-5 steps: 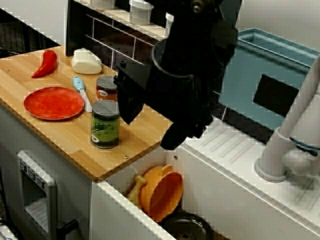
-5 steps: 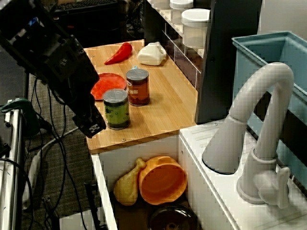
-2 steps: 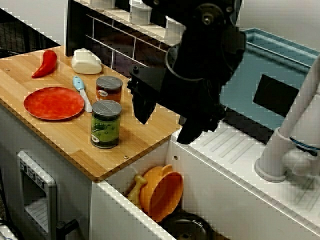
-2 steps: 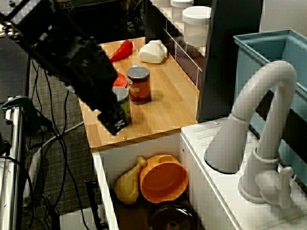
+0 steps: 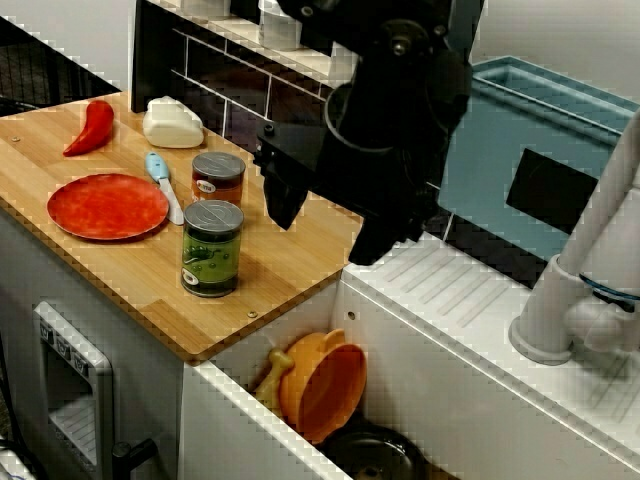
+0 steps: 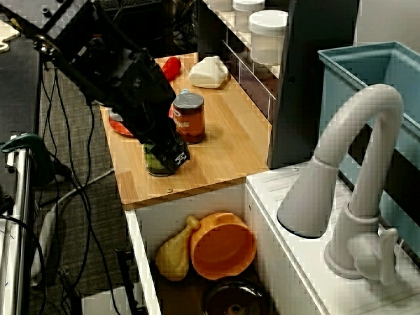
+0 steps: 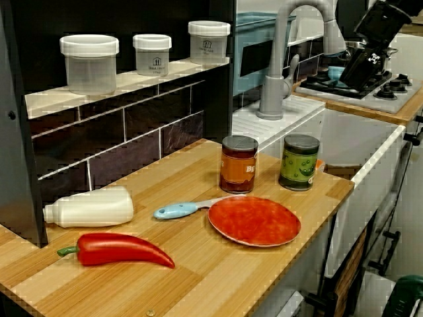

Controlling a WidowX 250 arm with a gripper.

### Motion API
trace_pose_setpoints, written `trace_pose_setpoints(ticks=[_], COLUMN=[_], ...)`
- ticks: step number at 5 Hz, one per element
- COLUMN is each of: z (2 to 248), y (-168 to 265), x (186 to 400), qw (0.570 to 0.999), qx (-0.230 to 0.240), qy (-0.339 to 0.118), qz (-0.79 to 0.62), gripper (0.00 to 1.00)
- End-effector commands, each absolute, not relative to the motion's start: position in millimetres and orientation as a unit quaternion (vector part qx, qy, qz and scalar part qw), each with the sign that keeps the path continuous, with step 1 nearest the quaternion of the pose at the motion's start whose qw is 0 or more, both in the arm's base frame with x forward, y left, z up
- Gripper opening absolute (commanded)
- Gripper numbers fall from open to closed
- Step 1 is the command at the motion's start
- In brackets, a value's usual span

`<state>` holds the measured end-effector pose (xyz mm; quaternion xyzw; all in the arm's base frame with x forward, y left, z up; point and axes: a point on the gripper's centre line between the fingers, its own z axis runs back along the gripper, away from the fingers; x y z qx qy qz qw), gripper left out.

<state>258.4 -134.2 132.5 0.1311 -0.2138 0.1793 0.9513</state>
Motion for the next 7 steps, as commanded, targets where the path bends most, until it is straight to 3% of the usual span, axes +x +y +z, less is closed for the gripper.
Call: trace_pose_setpoints(ticks=[1, 2, 3, 4, 7], z=[139.5, 139.5, 128.3, 101.8, 79.0], y=[-130.6, -130.6, -146.3, -151.9, -141.4], x=[262.3, 262.3, 244.1, 247.7, 262.1], qw=[0.95, 0.95, 0.955, 0.954, 0.953], qx=[0.128, 0.128, 0.135, 0.165, 0.187], qy=[-0.221, -0.221, -0.218, -0.214, -0.202], qz=[0.181, 0.181, 0.148, 0.128, 0.128], gripper=[1.0, 1.0, 0.91, 0.0, 0.0])
